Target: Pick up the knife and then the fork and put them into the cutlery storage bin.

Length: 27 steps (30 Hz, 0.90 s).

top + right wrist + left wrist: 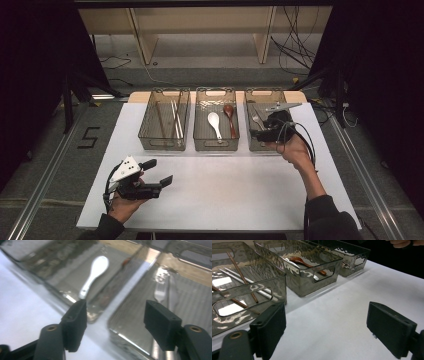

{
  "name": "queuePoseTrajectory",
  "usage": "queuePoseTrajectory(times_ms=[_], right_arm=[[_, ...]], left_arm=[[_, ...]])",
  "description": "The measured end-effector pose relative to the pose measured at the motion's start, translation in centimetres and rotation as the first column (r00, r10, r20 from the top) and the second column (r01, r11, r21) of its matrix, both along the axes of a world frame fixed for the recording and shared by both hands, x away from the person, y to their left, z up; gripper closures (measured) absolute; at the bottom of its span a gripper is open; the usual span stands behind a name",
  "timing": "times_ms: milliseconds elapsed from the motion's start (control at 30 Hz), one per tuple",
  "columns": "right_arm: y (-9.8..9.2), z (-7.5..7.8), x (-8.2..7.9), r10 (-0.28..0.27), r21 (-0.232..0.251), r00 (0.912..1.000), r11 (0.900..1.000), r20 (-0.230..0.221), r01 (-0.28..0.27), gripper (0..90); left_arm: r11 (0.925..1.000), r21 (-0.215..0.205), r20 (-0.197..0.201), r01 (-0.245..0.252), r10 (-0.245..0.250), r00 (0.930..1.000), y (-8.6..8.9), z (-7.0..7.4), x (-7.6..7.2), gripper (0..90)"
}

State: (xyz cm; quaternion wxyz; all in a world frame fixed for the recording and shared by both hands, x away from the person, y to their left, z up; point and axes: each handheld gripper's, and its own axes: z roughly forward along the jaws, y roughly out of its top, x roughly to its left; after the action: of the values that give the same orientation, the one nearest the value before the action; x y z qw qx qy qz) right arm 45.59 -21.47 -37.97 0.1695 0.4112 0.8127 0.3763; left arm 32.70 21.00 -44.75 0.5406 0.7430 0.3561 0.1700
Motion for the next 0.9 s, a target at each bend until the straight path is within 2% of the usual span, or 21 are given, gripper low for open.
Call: queuePoseTrajectory(times_ms=[167, 233, 333, 467, 667, 767, 900], right_arm=[[0.6, 0.1, -2.3, 0.034, 0.039, 0.999, 0.999, 0.028, -0.035, 31.2], [0.8, 0.1, -3.3, 0.049, 0.066, 0.9976, 0.996, 0.049, -0.053, 31.4], [1.1, -0.1, -4.4, 0.07, 0.096, 0.9959, 0.993, 0.057, -0.076, 31.4], [1.5, -0.9, -5.8, 0.079, 0.099, 0.9948, 0.991, 0.065, -0.085, 31.1], [1.8, -1.9, -7.6, 0.096, 0.139, 0.9922, 0.985, 0.079, -0.107, 29.9], [1.9, -2.2, -8.6, 0.101, 0.167, 0.9899, 0.979, 0.1, -0.117, 29.4], [1.8, -2.8, -9.4, 0.107, 0.165, 0.9863, 0.978, 0.125, -0.127, 27.8]], left_arm=[[1.0, 0.003, 0.001, 0.002, -0.002, 1.0, 0.0, 0.0, 0.0, 15.8], [1.0, -0.002, 0.002, 0.0, 0.0, 1.0, 0.0, 0.0, 0.0, 15.7], [1.0, -0.001, 0.001, -0.001, 0.001, 1.0, 0.0, 0.0, 0.0, 15.7], [1.0, -0.004, 0.003, -0.002, 0.002, 1.0, 0.0, 0.0, 0.0, 15.7], [1.0, -0.001, 0.002, -0.003, 0.003, 1.0, 0.0, 0.0, 0.0, 15.7], [1.0, 0.004, 0.002, 0.0, 0.0, 1.0, 0.0, 0.0, 0.0, 15.8], [1.0, 0.005, 0.001, 0.0, 0.0, 1.0, 0.0, 0.0, -0.1, 15.7]])
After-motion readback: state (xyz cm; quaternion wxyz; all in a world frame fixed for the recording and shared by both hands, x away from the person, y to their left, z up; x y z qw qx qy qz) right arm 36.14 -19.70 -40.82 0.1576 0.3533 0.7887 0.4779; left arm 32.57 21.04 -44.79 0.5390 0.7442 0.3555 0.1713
